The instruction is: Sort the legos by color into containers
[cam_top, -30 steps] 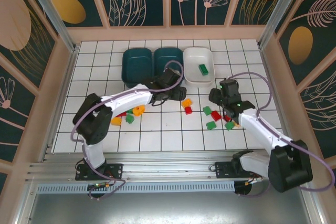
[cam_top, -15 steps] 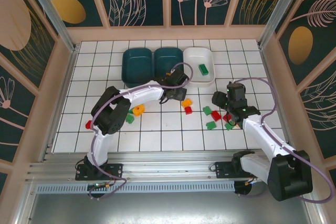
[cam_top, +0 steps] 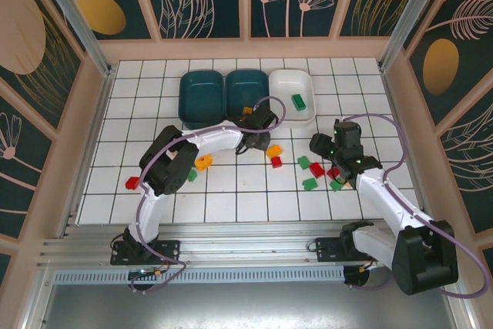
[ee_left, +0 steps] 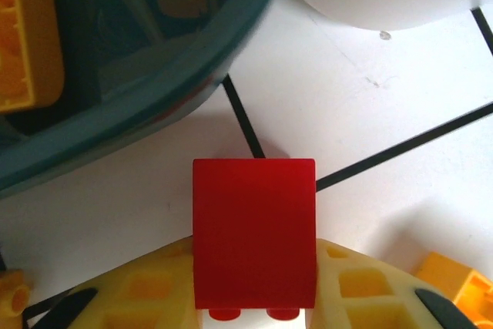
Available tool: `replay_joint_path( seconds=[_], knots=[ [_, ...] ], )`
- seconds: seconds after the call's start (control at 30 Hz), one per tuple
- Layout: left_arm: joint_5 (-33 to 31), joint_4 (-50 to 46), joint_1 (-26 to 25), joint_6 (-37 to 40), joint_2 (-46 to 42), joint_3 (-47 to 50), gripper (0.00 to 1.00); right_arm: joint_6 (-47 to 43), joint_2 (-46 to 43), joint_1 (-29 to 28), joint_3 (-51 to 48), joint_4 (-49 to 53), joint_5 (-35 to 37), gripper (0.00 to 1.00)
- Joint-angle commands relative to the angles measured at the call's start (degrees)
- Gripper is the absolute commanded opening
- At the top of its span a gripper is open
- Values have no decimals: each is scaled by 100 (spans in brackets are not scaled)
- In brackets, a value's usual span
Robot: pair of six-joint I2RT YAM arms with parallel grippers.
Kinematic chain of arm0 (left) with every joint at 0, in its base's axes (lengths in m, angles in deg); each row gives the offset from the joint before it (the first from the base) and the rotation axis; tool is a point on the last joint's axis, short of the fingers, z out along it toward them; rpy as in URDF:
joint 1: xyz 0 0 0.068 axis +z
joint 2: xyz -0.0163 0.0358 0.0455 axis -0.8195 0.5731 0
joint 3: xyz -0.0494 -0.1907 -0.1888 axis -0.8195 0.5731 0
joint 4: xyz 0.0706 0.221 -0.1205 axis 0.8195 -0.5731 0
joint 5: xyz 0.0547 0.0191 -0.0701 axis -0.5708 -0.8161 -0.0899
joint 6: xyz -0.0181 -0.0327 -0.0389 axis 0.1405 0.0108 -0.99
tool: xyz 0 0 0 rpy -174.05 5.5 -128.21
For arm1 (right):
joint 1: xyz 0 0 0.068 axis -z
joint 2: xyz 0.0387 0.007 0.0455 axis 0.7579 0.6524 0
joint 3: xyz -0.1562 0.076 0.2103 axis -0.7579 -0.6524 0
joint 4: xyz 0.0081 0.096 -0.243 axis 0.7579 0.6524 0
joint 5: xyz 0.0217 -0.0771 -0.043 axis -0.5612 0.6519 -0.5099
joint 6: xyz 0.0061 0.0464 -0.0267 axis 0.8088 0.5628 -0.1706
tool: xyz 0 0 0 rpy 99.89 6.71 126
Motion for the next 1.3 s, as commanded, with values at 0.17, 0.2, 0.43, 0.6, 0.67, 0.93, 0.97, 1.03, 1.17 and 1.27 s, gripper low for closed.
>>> replay_joint_path(
  seconds=[0.17,0.2,0.43,0.6,0.67,0.93,0.97,1.03,1.17,1.27],
  knots=[
    [500,106,-83,-72,-1121,269,12,38,61,60,323,-108,-352,61],
    [537,159,-89,-87,-1372,308,12,40,79,56,379,-104,-378,61],
    [1,-234,411,-68,-2212,-122,14,91,328,44,586,-262,-636,61],
    [22,-431,1551,-366,-2161,-53,14,91,430,24,579,-325,-723,61],
    [10,-484,1915,-477,-2009,-11,14,108,450,15,564,-340,-771,61],
    [729,-326,2800,-856,-1136,-37,12,106,632,-96,590,-318,-923,61],
    [772,-369,2818,-838,-989,-179,13,108,645,-105,590,-319,-928,61],
    [757,-513,2848,-787,-725,-418,14,125,689,-150,605,-303,-928,61],
    [705,-553,2959,-919,-411,-540,14,144,825,-261,647,-260,-876,62],
    [884,-468,3021,-971,-207,-574,20,147,980,-360,722,-207,-797,63]
  ],
)
